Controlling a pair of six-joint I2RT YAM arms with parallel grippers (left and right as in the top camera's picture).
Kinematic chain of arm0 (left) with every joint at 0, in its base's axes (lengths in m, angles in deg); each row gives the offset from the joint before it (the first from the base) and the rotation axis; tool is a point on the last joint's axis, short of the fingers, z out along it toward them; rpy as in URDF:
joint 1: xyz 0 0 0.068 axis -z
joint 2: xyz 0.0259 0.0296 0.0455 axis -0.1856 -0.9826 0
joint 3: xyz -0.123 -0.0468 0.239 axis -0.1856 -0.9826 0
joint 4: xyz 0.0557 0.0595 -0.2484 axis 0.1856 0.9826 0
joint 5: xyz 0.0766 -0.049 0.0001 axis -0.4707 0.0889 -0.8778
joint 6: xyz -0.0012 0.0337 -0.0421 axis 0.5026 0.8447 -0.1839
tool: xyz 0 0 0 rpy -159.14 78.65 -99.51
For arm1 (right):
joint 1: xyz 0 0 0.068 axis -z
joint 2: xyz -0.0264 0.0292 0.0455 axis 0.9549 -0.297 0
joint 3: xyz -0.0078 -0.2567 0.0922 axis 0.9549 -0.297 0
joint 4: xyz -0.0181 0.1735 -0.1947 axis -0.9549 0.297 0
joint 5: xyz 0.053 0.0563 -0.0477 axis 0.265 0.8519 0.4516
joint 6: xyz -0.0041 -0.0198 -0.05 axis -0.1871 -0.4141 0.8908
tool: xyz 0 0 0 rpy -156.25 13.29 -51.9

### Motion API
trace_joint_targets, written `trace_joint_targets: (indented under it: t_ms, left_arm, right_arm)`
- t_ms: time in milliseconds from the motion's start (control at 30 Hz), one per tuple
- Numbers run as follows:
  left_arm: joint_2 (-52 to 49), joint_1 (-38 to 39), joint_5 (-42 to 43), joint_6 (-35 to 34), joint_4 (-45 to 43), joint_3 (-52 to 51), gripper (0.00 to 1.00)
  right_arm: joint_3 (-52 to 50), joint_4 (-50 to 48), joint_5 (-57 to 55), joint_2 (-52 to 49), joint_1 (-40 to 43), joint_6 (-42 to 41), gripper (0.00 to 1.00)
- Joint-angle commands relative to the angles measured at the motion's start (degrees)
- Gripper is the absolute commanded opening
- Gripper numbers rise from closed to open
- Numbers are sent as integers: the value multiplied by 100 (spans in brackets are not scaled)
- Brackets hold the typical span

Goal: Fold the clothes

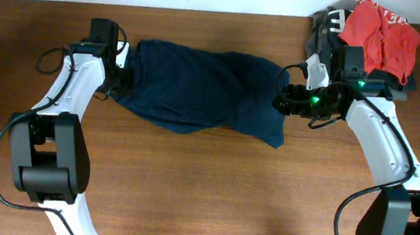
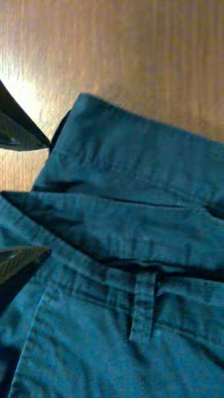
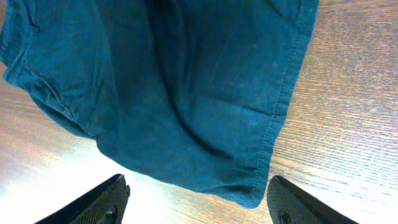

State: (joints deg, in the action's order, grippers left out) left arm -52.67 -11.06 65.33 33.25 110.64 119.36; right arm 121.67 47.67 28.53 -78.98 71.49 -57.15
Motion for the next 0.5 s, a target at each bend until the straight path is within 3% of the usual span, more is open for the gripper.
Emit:
trace_joint_targets:
  t_ms: [0, 167, 400, 467]
  left_arm:
    - [-90, -22, -131, 564, -76, -96, 53]
    - [-264, -22, 540, 1255, -33, -197, 55]
    - [-590, -24, 535, 1266, 105, -201, 54]
    - [-590, -24, 535, 1266, 129, -201, 48]
  right_arm:
    - [96, 24, -52, 155, -31, 63, 76]
    - [96, 24, -52, 155, -31, 63, 76]
    - [96, 68, -55, 155, -31, 66, 76]
    - [96, 68, -55, 155, -31, 66, 76]
